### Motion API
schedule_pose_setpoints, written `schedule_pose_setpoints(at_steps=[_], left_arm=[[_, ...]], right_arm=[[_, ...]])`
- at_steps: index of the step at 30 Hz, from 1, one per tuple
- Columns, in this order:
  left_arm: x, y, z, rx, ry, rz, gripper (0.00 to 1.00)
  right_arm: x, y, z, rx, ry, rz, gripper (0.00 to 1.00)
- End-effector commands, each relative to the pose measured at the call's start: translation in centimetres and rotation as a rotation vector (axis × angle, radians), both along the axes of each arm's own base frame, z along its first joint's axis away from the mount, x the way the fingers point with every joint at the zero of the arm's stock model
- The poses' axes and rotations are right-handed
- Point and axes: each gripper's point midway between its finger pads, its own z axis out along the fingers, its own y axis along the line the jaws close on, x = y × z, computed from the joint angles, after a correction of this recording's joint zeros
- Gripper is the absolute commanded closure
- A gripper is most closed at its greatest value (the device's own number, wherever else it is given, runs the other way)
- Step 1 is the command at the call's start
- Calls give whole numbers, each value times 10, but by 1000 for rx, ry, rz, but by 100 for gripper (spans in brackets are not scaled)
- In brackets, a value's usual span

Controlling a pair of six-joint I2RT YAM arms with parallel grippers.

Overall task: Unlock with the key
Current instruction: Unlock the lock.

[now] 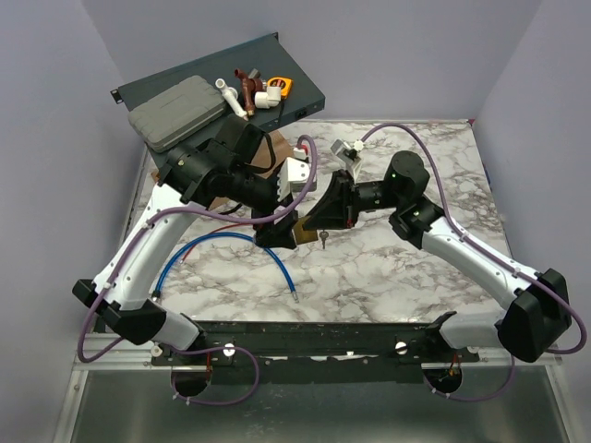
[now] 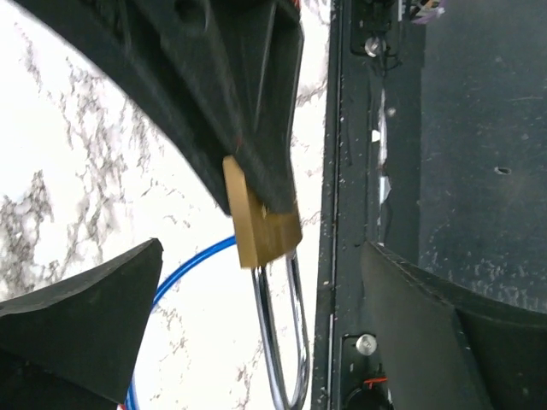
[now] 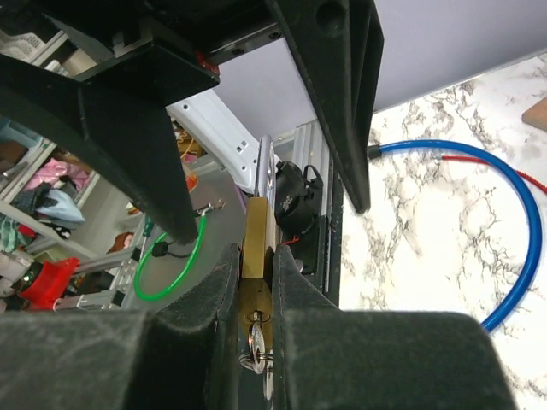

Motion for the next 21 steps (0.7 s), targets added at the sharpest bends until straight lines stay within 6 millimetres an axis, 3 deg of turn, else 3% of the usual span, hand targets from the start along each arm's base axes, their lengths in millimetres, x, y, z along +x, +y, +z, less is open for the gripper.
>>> schedule_pose_setpoints(at_steps=[1, 8, 11, 13, 15, 18, 21], left_arm=[[0, 22, -9, 29, -70, -1, 2], [13, 45, -64, 147, -71, 58, 1], [14, 44, -71, 139, -83, 50, 2], [23, 42, -67, 114, -139, 73, 7], [34, 41, -62, 97, -200, 116, 20], [55, 42, -54, 100, -263, 203, 60], [64, 44, -54, 109, -308, 229, 72]], right_arm=[[-2, -11, 18, 24, -51, -38, 99], [-2, -13, 17, 18, -58, -42, 99], [-1, -13, 16, 14, -53, -45, 99], [-1, -13, 16, 11, -49, -46, 99], [0, -13, 13, 0, -36, -54, 99], [4, -11, 4, -20, -7, -64, 99], [7, -11, -6, -38, 25, -70, 99]])
